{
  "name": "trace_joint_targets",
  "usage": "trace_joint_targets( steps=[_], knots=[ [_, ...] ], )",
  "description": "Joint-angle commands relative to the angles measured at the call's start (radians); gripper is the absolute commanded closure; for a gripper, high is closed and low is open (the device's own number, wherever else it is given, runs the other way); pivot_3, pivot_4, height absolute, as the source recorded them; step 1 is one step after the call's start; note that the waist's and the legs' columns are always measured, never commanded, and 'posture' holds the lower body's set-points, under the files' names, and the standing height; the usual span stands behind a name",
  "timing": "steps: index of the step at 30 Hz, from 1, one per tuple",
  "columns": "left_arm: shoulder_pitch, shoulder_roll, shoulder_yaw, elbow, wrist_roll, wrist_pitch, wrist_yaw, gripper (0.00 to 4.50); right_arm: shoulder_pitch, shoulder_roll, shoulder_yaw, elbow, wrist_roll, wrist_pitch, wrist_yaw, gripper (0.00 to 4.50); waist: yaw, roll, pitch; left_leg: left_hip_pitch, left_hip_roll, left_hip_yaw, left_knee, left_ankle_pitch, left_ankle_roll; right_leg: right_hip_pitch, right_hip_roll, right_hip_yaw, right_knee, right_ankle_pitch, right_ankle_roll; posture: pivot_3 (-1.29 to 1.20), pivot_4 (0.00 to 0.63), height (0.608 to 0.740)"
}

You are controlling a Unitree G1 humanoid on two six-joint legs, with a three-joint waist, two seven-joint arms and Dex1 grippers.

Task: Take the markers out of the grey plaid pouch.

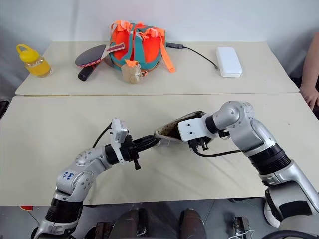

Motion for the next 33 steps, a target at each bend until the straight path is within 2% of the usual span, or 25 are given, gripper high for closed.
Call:
trace_joint_targets(
  steps=[1, 3, 24, 33],
  knots=[
    [-0.007, -0.005, 0.008, -0.039, -0.005, -0.025, 0.002, 4.5, -0.028, 0.004, -0.029, -0.003, 0.014, 0.022, -0.005, 2.85, 0.0, 0.0, 0.0, 0.0, 0.0, 0.0, 0.0, 0.0, 0.0, 0.0, 0.0, 0.0, 0.0, 0.0, 0.0, 0.0, 0.15, 0.74],
    [-0.011, -0.011, 0.01, -0.041, -0.009, -0.024, 0.004, 4.5, -0.031, 0.003, -0.025, -0.006, 0.012, 0.02, -0.001, 2.17, 0.001, 0.0, 0.0, 0.0, 0.0, 0.0, 0.0, 0.0, 0.0, 0.0, 0.0, 0.0, 0.0, 0.0, 0.0, 0.0, 0.15, 0.74],
    [-0.014, -0.023, 0.0, -0.041, -0.001, -0.032, 0.016, 4.5, 0.023, 0.021, 0.053, 0.049, -0.079, 0.002, -0.022, 2.17, 0.0, 0.0, 0.0, 0.002, 0.0, 0.0, 0.0, 0.0, 0.0, 0.002, 0.0, 0.0, 0.0, 0.0, 0.0, 0.0, 0.15, 0.74],
    [-0.017, -0.026, 0.0, -0.039, 0.008, -0.037, 0.019, 4.5, 0.032, 0.015, 0.045, -0.006, -0.049, 0.038, 0.02, 2.17, -0.001, 0.0, 0.0, 0.002, 0.0, -0.001, 0.001, 0.0, 0.0, 0.003, 0.0, 0.0, 0.0, 0.0, 0.0, 0.0, 0.15, 0.74]
  ],
)
